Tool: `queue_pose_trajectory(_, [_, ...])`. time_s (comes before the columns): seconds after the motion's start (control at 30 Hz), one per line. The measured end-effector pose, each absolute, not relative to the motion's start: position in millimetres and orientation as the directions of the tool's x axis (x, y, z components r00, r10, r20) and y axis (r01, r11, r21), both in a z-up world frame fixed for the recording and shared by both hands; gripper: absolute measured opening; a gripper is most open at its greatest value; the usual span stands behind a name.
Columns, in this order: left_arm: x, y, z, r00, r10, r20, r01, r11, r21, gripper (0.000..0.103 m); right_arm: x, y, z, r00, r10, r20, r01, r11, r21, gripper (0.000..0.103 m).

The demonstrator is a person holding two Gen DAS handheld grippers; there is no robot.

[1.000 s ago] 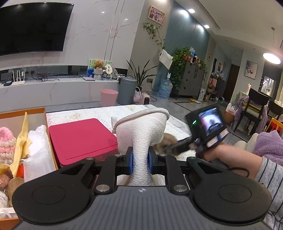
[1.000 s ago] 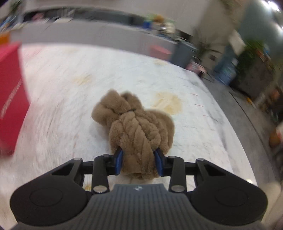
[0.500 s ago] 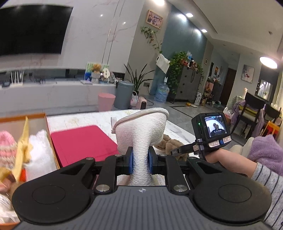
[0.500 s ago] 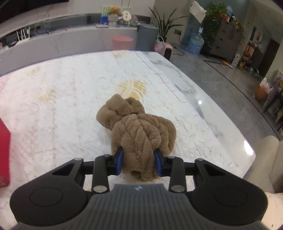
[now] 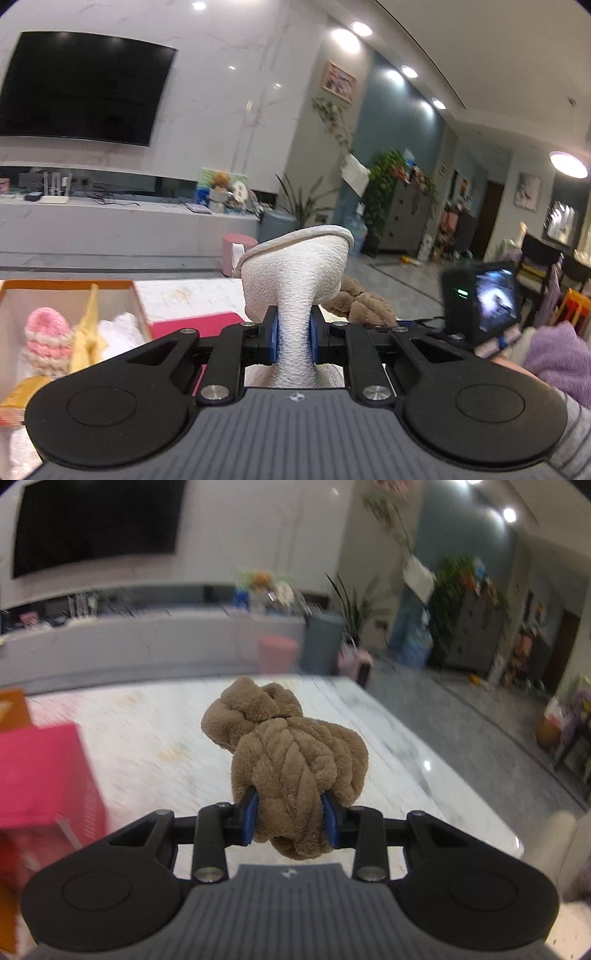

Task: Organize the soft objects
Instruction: 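Carry the white towel and brown plush over the box with both grippers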

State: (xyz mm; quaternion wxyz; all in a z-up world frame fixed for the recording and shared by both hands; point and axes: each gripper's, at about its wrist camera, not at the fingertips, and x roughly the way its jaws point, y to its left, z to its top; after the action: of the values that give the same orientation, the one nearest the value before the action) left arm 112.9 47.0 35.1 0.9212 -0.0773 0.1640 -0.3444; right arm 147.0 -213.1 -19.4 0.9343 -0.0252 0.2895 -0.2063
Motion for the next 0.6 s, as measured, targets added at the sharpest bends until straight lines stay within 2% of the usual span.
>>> queue_pose_trajectory(0.1, [119, 69, 45, 0.748, -0.617, -0.246, 0.560, 0.785, -0.267, 0.017, 140, -189, 1, 0.804, -0.356, -0.476, 0.324, 0.934, -0.150, 0.035])
queue_pose_trajectory(0.23, [129, 109, 53, 0.794, -0.547, -0.266, 0.459, 0.825, -0.329, 0.018, 128, -157, 28, 0.860, -0.305, -0.409, 0.309, 0.949, -0.057, 0.035])
queue_pose_trajectory(0.4, [137, 157, 54, 0.877, -0.386, -0.287, 0.303, 0.906, -0.295, 0.017, 124, -113, 52, 0.918, -0.184, -0.352, 0.197, 0.980, 0.002, 0.035])
queue_pose_trajectory(0.6, [161, 204, 26, 0.836, -0.446, -0.320, 0.295, 0.856, -0.425, 0.017, 133, -57, 59, 0.932, -0.007, -0.361, 0.026, 0.998, 0.048, 0.035])
